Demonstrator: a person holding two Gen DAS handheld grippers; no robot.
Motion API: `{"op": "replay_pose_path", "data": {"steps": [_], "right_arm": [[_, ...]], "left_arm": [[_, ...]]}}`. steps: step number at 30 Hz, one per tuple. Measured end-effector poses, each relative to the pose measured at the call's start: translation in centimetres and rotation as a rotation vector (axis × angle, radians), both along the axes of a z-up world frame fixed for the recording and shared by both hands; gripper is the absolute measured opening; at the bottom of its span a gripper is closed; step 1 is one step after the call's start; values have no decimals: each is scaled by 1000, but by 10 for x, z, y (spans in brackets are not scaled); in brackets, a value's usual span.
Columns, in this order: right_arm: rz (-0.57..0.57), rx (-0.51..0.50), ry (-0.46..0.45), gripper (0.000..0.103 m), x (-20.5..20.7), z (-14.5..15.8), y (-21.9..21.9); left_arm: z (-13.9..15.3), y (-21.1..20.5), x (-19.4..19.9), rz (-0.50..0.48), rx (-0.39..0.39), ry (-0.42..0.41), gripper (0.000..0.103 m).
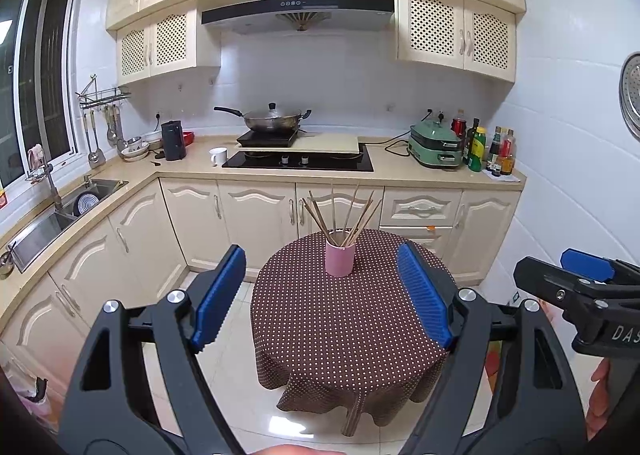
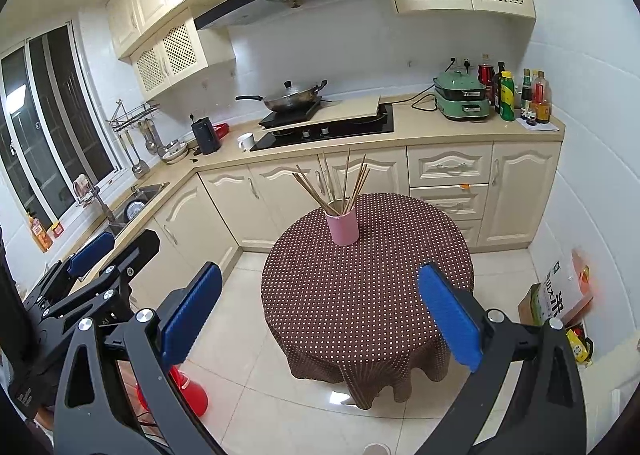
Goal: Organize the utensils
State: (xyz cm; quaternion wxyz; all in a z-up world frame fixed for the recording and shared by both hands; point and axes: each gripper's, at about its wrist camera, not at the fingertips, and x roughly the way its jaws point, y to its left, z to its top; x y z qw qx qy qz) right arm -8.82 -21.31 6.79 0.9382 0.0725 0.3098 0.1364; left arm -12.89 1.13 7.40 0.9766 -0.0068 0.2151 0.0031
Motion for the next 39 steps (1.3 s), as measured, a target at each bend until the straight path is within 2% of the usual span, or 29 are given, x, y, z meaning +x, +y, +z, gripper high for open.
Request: {"op": "replay_pose_path", "data": {"steps": [21,39], "right_arm": [[-13,10,-4,95,-8,4,-1],[-7,5,-2,95,-6,6,3]], "left_arm": [[0,3,-5,12,2,8,78],[-5,-2,-3,-31,-3,50,78]]}}
